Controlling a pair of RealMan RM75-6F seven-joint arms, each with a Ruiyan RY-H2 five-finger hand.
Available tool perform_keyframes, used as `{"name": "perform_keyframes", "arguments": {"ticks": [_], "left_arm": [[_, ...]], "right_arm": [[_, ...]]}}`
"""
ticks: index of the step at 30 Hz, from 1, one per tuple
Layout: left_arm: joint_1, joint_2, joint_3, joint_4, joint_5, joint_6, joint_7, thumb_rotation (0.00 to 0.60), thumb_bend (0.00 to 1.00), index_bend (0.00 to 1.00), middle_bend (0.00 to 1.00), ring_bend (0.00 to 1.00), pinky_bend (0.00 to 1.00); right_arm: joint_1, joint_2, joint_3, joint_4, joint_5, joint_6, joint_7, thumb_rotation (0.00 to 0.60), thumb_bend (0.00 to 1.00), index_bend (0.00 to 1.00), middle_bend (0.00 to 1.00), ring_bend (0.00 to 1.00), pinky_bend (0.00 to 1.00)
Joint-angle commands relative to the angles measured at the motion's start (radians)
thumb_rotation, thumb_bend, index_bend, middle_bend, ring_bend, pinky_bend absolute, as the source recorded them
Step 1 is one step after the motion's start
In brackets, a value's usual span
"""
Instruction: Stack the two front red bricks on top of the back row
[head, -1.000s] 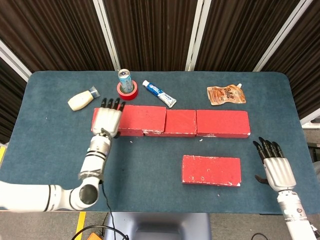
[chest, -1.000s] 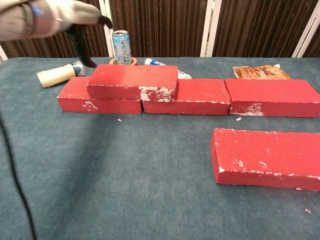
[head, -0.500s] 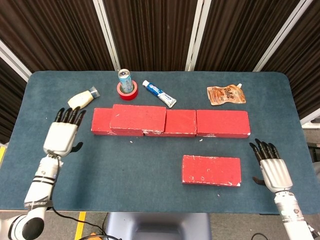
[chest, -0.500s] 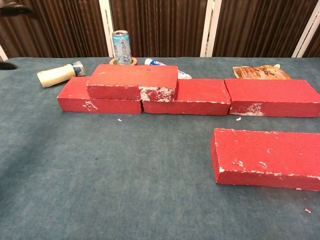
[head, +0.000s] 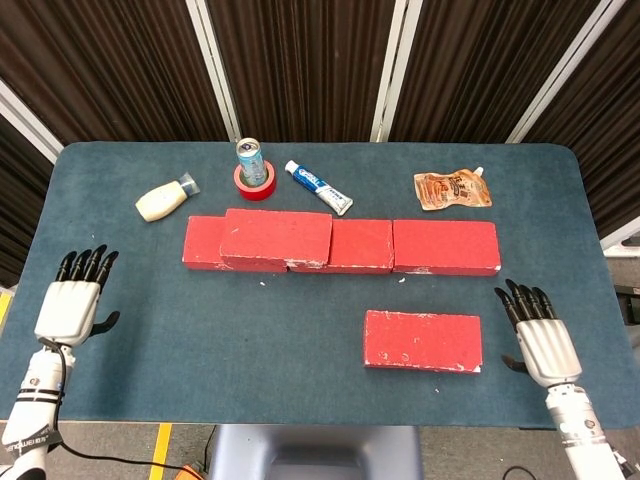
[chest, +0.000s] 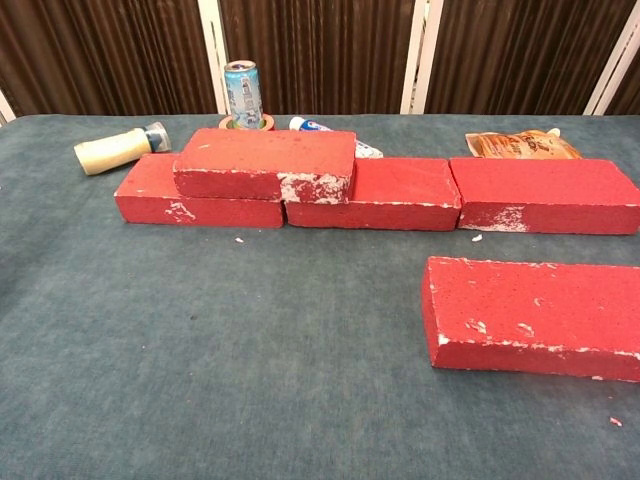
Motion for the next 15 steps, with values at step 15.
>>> {"name": "perform_keyframes", "arguments": {"ticks": [15], "left_arm": [[0.028,0.021,-0.040,0.018,0.024,-0.120,-0.019,0.600,0.25,0.00,0.00,0.00,0.00]], "right_arm": [[0.132,0.226,0.075,-0.324,0.287,-0.228,-0.118,0.600,0.00,0.00,0.00,0.00,0.00]]}}
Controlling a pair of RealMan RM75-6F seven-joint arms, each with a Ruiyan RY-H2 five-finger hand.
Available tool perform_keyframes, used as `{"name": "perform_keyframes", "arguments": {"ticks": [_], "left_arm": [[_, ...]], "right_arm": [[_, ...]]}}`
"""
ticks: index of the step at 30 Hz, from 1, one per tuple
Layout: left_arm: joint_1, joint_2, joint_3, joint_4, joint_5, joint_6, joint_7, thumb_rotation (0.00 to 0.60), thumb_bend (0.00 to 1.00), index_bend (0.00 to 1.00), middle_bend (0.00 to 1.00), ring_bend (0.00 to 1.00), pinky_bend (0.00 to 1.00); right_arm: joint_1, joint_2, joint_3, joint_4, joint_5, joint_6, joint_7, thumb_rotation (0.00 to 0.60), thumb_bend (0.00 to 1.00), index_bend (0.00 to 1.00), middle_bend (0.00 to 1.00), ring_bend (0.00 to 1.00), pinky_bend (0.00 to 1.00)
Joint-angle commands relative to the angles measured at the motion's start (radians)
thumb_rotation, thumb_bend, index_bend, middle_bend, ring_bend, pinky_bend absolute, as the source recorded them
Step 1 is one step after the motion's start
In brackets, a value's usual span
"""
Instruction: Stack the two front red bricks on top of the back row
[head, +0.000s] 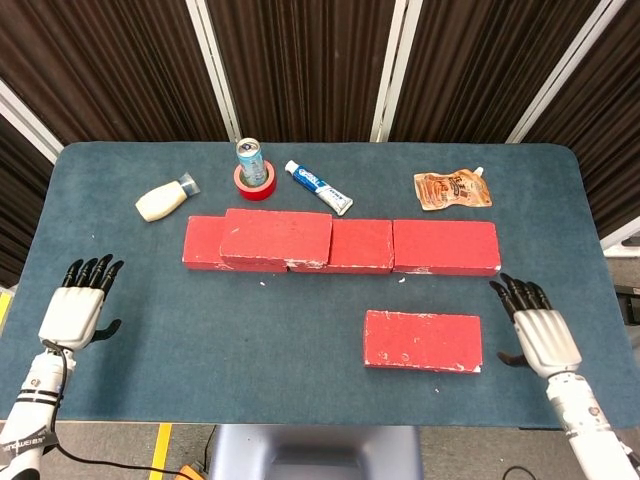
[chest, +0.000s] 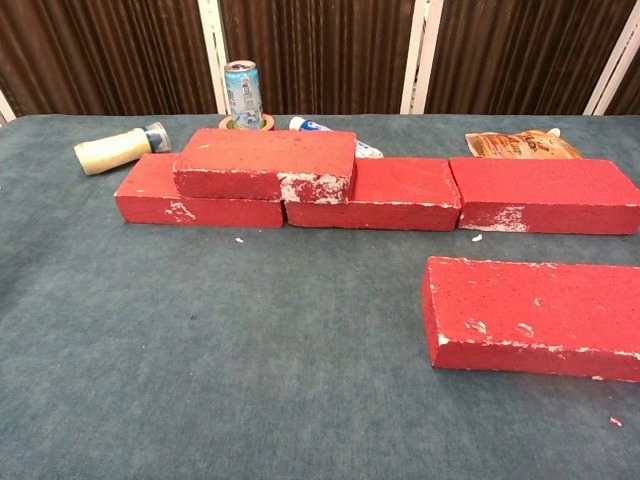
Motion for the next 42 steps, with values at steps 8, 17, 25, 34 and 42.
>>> {"name": "perform_keyframes", "arguments": {"ticks": [8,17,25,34,42], "left_arm": [[-0.002,0.037,-0.033,-0.066,-0.020,-0.029,0.057,0.600,0.25,0.00,0.00,0.00,0.00],[0.002,0.040,-0.055,-0.089,-0.053,-0.048,0.083,0.600,0.26,0.00,0.00,0.00,0.00],[0.005,0.039,-0.072,-0.090,-0.083,-0.062,0.089,0.600,0.26,0.00,0.00,0.00,0.00],[0.011,0.030,-0.080,-0.090,-0.089,-0.066,0.094,0.600,0.26,0.00,0.00,0.00,0.00],[0.017,0.031,-0.088,-0.084,-0.091,-0.065,0.093,0.600,0.26,0.00,0.00,0.00,0.00]], "right_arm": [[0.201,0.093,0.052,-0.275,0.462,-0.148,-0.318,0.600,0.00,0.00,0.00,0.00,0.00],[0.333,-0.059,0.025,-0.286,0.655,-0.096,-0.500,0.600,0.00,0.00,0.00,0.00,0.00],[0.380,-0.082,-0.018,-0.320,0.687,-0.088,-0.529,0.600,0.00,0.00,0.00,0.00,0.00],[0.392,-0.098,-0.049,-0.280,0.687,-0.088,-0.489,0.600,0.00,0.00,0.00,0.00,0.00],[0.392,-0.130,-0.070,-0.233,0.669,-0.098,-0.446,0.600,0.00,0.00,0.00,0.00,0.00]]}}
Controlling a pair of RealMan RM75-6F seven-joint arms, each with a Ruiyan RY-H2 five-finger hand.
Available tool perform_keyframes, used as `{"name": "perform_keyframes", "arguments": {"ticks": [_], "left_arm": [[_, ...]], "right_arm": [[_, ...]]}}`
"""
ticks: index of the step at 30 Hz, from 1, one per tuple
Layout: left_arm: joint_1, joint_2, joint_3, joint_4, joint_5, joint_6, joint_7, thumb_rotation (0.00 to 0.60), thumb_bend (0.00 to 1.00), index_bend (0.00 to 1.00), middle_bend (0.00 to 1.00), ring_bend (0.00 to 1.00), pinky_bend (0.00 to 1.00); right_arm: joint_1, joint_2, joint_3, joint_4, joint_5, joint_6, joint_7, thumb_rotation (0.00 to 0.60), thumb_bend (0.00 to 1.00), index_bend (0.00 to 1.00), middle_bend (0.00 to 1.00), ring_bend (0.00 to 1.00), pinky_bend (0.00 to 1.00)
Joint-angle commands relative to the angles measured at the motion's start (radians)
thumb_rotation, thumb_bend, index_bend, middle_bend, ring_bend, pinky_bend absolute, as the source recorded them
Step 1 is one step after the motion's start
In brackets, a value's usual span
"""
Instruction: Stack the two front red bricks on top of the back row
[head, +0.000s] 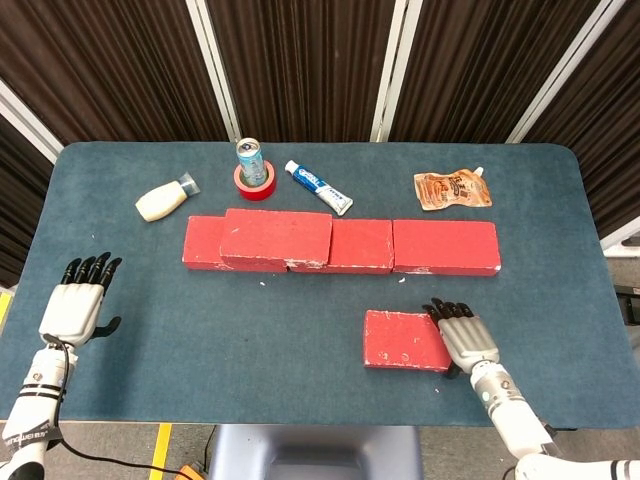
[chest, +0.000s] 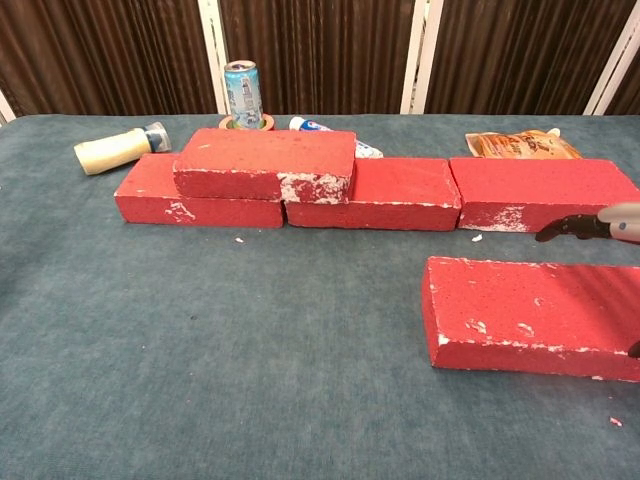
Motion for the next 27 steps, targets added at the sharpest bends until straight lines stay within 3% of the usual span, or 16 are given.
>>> {"name": "perform_keyframes", "arguments": {"ticks": [1,27], "left_arm": [[0.002,0.001,-0.001,0.001,-0.001,0.000,-0.001,0.600,0.26,0.00,0.00,0.00,0.00],[0.007,-0.009,-0.017,0.042,-0.008,-0.024,-0.019,0.600,0.26,0.00,0.00,0.00,0.00]], "right_arm": [[0.001,-0.010,-0.009,0.017,-0.001,-0.004,0.012,0.600,0.00,0.00,0.00,0.00,0.00],[0.032,-0.094,-0.038,0.127,0.023,-0.020,0.040,0.600,0.00,0.00,0.00,0.00,0.00]]}}
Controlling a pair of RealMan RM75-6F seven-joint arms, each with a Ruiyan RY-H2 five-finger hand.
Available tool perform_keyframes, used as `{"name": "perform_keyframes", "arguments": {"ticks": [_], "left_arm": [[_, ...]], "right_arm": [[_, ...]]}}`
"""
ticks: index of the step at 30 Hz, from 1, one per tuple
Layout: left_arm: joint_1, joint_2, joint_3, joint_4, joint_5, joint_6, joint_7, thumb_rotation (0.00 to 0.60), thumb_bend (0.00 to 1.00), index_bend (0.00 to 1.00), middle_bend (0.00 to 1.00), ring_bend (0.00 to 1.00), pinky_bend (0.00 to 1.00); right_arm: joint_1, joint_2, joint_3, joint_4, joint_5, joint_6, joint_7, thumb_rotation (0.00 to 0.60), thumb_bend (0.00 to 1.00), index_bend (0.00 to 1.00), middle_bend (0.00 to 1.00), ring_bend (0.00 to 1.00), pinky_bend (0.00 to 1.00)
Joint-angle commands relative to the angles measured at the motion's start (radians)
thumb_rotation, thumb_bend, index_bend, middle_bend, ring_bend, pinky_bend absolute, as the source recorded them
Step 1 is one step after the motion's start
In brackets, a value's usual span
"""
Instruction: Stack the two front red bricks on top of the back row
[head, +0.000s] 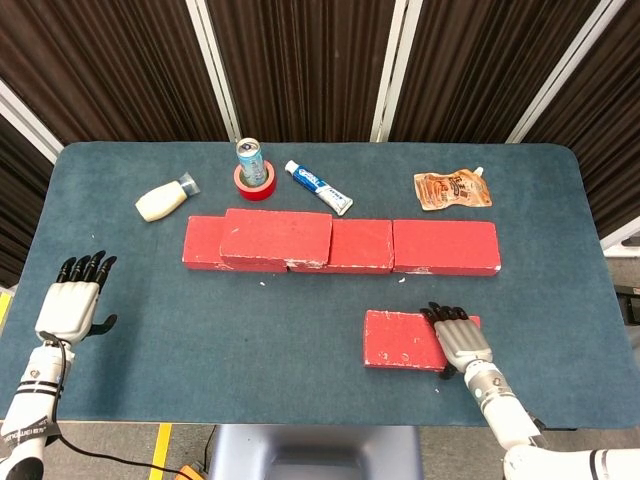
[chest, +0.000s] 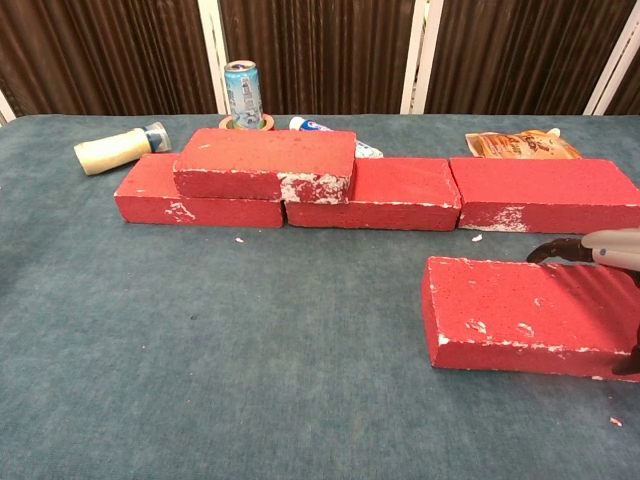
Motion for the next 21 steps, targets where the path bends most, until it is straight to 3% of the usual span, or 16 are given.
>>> {"name": "perform_keyframes", "arguments": {"ticks": [1,14,21], "left_arm": [[0.001,0.001,0.000,0.003,0.003,0.000,-0.002,0.600,0.26,0.00,0.00,0.00,0.00],[0.008,0.007,-0.006,0.009,0.006,0.002,-0.010,0.600,0.26,0.00,0.00,0.00,0.00],[0.010,0.008,-0.009,0.014,0.007,-0.002,-0.020,0.600,0.26,0.00,0.00,0.00,0.00]], "right_arm": [[0.002,-0.009,-0.002,0.009,0.002,0.000,0.002,0.600,0.00,0.00,0.00,0.00,0.00],[0.024,-0.042,-0.001,0.025,0.021,0.002,-0.009,0.600,0.00,0.00,0.00,0.00,0.00],[0.016,-0.067,-0.005,0.036,-0.021,0.032,-0.005,0.600,0.00,0.00,0.01,0.00,0.00]]}}
